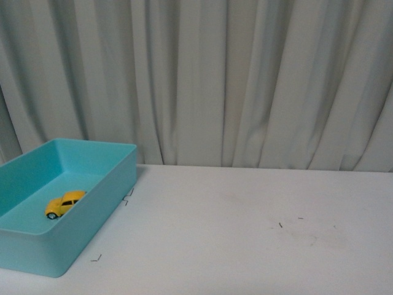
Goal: Wind up and store yellow beetle toy
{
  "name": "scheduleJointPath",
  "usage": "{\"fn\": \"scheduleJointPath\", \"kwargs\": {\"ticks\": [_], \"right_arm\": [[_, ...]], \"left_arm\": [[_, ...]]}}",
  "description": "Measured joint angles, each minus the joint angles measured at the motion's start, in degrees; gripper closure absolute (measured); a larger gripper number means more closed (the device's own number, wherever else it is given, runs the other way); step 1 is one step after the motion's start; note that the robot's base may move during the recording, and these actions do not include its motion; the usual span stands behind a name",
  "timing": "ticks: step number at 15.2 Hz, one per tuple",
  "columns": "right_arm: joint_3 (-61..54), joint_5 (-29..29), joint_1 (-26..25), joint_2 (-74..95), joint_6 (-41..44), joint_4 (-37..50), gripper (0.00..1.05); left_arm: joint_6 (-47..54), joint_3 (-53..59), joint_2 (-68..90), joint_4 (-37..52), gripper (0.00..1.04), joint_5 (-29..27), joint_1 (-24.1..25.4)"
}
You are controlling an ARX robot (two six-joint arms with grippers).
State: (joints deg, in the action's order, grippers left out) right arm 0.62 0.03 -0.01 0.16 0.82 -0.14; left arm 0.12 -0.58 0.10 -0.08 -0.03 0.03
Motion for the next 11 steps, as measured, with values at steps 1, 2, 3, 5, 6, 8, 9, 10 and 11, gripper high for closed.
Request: {"fn": "scheduleJointPath", "kwargs": {"ticks": [1,2,3,5,6,8,9,10,11], "right_arm": [[0.00,-0.02,0.00,-0.02,0.00,0.00,0.07],[0.00,0.00,0.00,0.00,0.00,0.11,0.07],[0.00,-0.02,0.00,0.00,0.00,0.15,0.07],[0.00,-0.02,0.00,0.00,0.00,0.00,0.07],[0.00,-0.02,0.00,0.00,-0.04,-0.07,0.07],[0.00,-0.02,0.00,0.00,-0.02,-0.07,0.07],[0.00,0.00,0.00,0.00,-0.04,-0.02,0.07],[0.00,-0.02,0.00,0.00,-0.09,-0.04,0.07],[0.00,0.02,0.00,-0.02,-0.20,-0.04,0.07]], "left_arm": [[0.00,0.00,0.00,-0.02,0.07,-0.02,0.00],[0.00,0.00,0.00,0.09,0.07,0.00,0.00],[0.00,0.00,0.00,-0.04,0.07,0.00,0.00],[-0.07,0.00,0.00,-0.07,0.07,-0.07,0.00],[-0.04,0.02,0.00,-0.04,0.07,0.02,0.00],[-0.13,0.02,0.00,-0.02,0.07,-0.07,0.00],[-0.13,0.02,0.00,-0.07,0.07,-0.02,0.00],[-0.15,0.02,0.00,-0.15,0.07,-0.02,0.00],[-0.13,0.00,0.00,-0.15,0.07,0.04,0.00]]}}
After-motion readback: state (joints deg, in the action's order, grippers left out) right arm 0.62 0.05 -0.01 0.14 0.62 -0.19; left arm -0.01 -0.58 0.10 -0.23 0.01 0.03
